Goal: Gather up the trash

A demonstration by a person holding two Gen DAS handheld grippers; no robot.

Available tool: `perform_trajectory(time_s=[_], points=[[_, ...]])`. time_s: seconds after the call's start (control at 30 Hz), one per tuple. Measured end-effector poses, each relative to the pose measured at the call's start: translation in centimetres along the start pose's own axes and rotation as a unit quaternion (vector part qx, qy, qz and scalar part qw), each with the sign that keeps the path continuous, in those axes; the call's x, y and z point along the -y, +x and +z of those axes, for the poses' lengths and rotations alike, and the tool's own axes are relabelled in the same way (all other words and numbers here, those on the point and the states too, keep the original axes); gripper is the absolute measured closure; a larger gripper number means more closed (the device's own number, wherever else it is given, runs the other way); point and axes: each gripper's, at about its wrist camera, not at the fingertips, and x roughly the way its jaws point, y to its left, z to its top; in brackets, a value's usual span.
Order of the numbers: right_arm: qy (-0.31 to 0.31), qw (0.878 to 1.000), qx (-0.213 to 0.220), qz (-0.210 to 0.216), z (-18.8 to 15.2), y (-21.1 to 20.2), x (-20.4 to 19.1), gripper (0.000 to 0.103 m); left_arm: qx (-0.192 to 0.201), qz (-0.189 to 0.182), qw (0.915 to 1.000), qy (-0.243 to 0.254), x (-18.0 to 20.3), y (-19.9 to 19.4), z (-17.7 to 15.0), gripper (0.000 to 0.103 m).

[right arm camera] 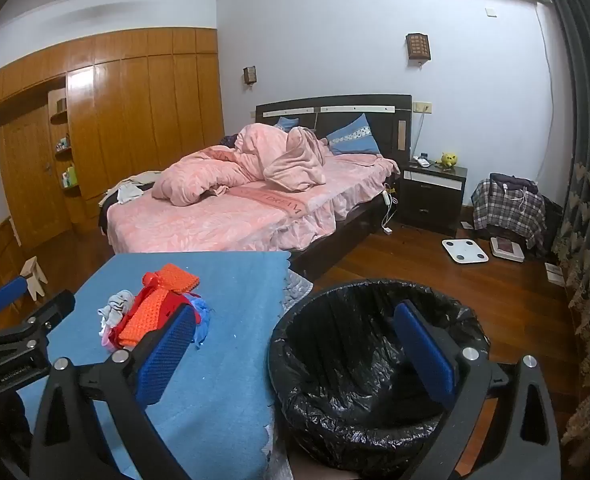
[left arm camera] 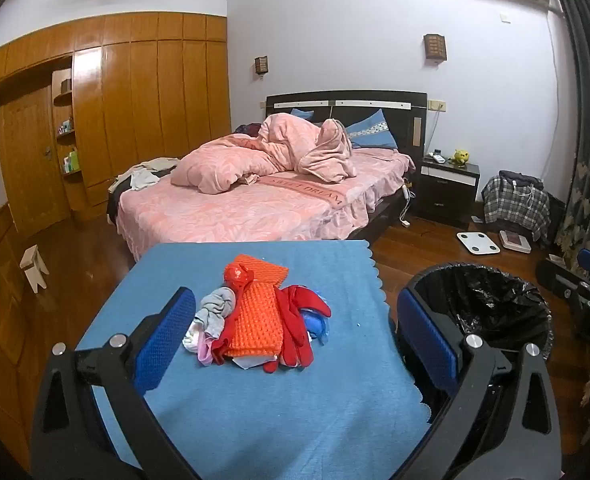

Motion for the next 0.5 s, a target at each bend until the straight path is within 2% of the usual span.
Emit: perform_trajectory(time_s=[0.5], points=[[0.001,1.0,0.001,0.001,0.02,-0.02,-0.01,0.006,0.001,0.001,1.0,-0.001,0.04,-0.06,-0.04,0.005]])
